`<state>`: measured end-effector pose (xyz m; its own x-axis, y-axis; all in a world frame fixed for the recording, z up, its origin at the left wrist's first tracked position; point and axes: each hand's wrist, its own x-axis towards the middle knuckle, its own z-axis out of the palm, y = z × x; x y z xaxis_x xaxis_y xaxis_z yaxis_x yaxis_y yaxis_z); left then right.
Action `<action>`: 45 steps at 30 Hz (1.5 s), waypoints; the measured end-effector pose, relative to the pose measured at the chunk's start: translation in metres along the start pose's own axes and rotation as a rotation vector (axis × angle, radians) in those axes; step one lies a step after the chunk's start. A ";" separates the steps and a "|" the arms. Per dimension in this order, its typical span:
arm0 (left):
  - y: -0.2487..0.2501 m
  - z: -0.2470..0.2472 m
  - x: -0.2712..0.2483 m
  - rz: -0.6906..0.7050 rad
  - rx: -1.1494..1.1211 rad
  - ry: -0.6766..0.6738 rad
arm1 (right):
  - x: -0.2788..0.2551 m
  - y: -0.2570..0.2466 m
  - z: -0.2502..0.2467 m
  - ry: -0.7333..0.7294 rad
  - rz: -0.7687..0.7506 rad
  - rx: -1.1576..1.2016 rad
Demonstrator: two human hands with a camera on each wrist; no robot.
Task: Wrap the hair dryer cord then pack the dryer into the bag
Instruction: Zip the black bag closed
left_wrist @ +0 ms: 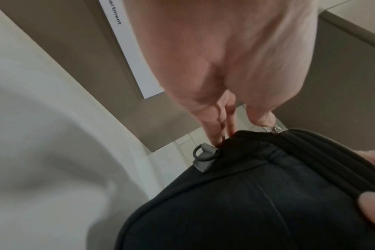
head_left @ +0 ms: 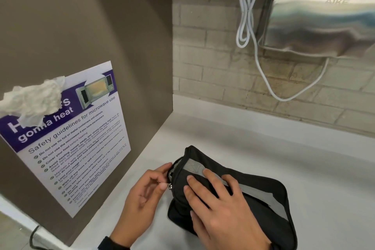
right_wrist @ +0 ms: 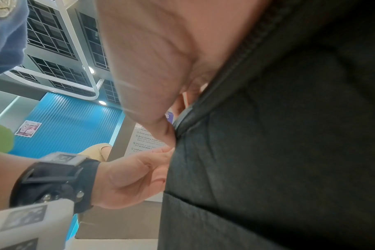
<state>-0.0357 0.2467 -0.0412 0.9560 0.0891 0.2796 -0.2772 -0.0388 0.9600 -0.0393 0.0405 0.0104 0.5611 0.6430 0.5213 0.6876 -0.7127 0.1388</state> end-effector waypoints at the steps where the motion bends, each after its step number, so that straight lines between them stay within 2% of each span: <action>1: 0.001 0.001 0.000 -0.006 -0.015 -0.004 | 0.003 -0.002 -0.001 0.013 0.014 -0.011; 7: 0.007 0.010 -0.006 -0.005 -0.061 0.052 | 0.028 -0.034 0.019 0.139 0.190 -0.069; 10: 0.008 0.009 -0.008 -0.002 -0.053 0.062 | 0.027 -0.034 0.031 0.240 0.192 -0.071; 20: 0.002 0.015 0.006 0.011 -0.074 0.103 | 0.018 -0.028 0.035 0.333 0.106 -0.063; 26: 0.001 0.012 0.016 0.026 -0.029 0.060 | 0.014 -0.032 0.035 0.300 0.025 -0.085; 33: 0.001 0.018 0.024 0.010 -0.014 0.088 | 0.015 -0.039 0.038 0.252 0.011 -0.036; 39: 0.005 0.021 0.037 -0.019 0.013 0.155 | 0.013 -0.042 0.035 0.285 0.025 -0.042; 42: 0.008 0.020 0.043 -0.008 0.025 0.144 | 0.010 -0.039 0.028 0.253 0.039 -0.020; 45: 0.009 0.019 0.040 -0.012 0.011 0.126 | 0.006 -0.028 0.005 0.138 -0.007 0.069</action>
<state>0.0023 0.2313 -0.0218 0.9394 0.2136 0.2682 -0.2642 -0.0477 0.9633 -0.0532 0.0656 0.0057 0.4906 0.6002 0.6317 0.7243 -0.6839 0.0873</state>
